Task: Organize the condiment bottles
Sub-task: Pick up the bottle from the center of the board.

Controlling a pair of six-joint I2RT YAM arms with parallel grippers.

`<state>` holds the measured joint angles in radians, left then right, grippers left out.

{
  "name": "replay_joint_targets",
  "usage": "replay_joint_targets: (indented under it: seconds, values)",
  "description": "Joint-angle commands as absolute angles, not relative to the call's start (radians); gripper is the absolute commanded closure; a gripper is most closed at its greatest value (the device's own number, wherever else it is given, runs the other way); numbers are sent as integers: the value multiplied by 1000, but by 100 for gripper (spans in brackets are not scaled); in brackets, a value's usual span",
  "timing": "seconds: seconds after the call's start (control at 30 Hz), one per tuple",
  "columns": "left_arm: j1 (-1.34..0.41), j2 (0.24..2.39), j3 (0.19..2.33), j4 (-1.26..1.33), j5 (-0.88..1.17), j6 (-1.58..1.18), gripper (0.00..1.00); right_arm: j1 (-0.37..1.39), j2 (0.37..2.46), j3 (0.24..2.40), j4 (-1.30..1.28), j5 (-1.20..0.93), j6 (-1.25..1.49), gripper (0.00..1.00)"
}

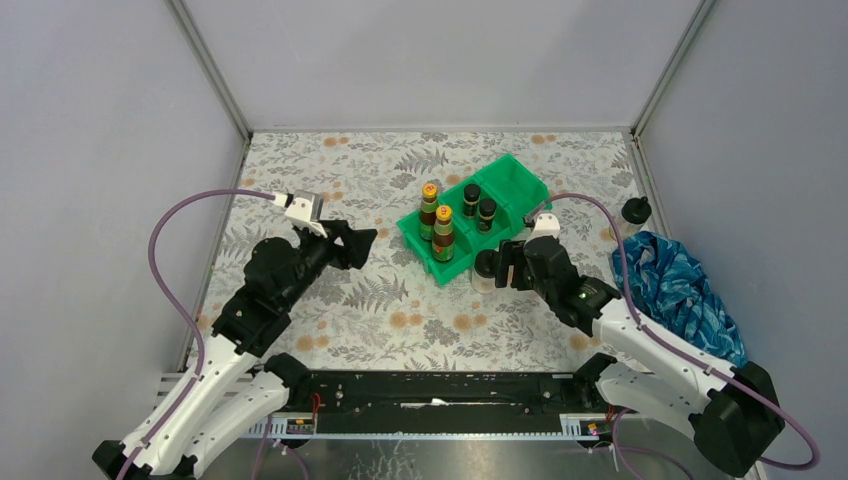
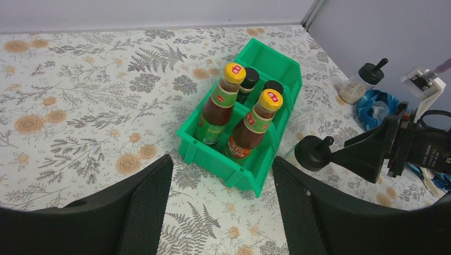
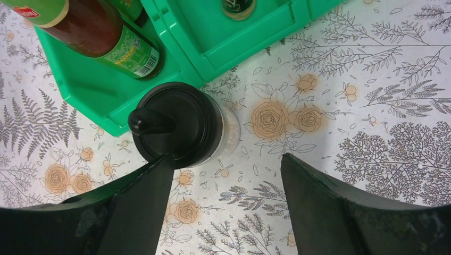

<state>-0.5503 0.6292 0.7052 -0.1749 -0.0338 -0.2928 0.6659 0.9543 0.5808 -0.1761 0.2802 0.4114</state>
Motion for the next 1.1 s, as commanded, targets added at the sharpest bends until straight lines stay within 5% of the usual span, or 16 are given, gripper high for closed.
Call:
replay_joint_targets:
  seconds: [0.0,1.07]
  values:
    - [-560,626,722,-166,-44,-295,26,674,914,609,-177,300,382,19]
    - [-561,639,723,-166,-41,-295,26,696,1078,729,-206,139,269,12]
